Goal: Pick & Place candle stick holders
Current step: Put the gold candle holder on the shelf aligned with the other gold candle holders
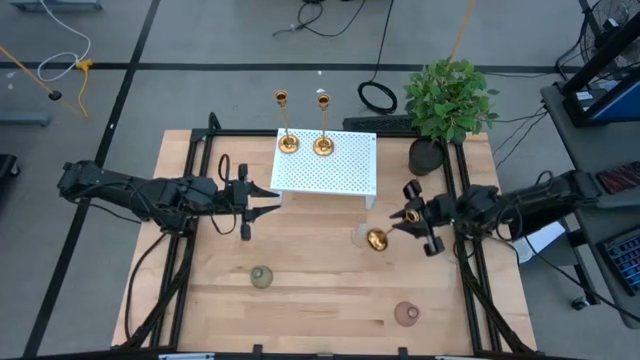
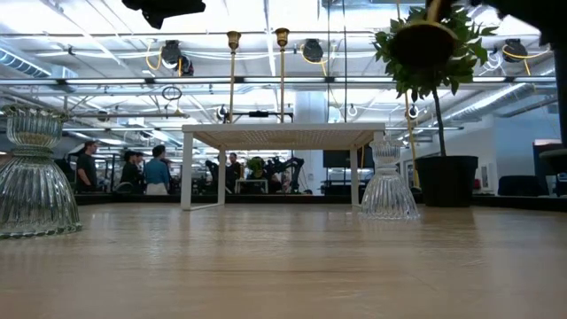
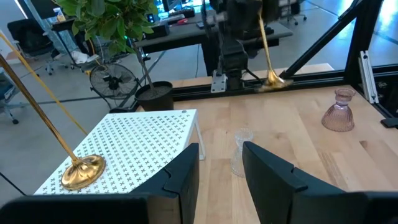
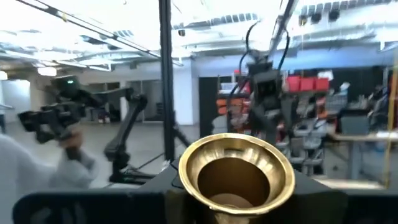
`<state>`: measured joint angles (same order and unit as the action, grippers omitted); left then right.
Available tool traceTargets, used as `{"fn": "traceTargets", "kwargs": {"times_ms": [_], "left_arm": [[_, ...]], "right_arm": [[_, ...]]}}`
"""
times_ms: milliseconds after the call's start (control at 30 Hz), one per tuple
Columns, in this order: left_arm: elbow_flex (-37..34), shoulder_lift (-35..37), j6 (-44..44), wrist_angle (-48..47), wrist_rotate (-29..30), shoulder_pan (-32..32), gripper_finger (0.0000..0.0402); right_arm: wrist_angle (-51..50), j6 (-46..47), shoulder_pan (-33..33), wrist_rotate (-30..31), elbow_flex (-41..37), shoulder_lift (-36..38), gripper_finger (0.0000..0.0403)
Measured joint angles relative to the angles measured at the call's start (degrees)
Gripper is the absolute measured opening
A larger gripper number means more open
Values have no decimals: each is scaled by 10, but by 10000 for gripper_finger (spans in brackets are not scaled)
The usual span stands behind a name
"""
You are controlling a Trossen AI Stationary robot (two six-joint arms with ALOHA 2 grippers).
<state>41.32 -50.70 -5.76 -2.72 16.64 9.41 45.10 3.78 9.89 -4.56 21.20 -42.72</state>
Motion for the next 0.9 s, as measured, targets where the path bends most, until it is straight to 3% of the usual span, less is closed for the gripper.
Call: {"fn": "traceTargets", "kwargs": {"times_ms": [433,700,900], "left_arm": [[0,0,0,0,0,0,127],[0,0,0,-1,0,0,127],[0,0,0,-1,0,0,127]], "right_arm": [[-175,-65,-145,49,251,-172,78],[-179,-65,-247,93,306,-260,86],[-172,-60,-309,93,313,-313,76]]}}
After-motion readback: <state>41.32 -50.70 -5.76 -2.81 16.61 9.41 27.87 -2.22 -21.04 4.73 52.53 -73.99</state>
